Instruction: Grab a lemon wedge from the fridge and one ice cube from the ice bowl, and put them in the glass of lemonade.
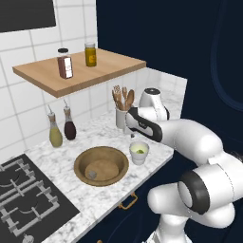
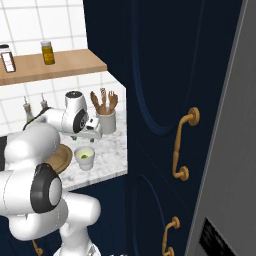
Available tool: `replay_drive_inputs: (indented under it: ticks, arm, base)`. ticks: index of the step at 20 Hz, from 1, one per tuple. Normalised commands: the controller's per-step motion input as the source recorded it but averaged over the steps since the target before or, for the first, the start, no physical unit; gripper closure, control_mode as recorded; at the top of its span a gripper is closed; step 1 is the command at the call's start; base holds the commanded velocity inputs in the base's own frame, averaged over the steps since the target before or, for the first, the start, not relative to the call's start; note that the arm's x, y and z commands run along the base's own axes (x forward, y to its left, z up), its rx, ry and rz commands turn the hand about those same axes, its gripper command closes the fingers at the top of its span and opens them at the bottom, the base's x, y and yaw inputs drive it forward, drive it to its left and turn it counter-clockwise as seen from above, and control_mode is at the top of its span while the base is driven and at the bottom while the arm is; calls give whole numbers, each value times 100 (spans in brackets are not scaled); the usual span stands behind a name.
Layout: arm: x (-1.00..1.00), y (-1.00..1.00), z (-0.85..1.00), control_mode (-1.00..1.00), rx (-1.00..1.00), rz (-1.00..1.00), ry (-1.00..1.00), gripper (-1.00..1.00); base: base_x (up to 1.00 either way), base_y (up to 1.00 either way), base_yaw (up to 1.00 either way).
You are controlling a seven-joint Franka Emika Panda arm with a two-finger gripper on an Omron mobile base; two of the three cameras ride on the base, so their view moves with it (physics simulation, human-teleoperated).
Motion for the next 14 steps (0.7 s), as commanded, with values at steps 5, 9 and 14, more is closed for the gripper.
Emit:
replay_drive_inputs:
  ticks: [5,9,14]
  arm:
    - [-20,-1,3,-100,1,0,0,-100]
    - [-52,-6,6,-100,4,-3,-5,-100]
    - [-41,-11,13,-100,5,-1,-2,-100]
  base:
    - [0,0,0]
    - [0,0,0]
    - [0,0,0]
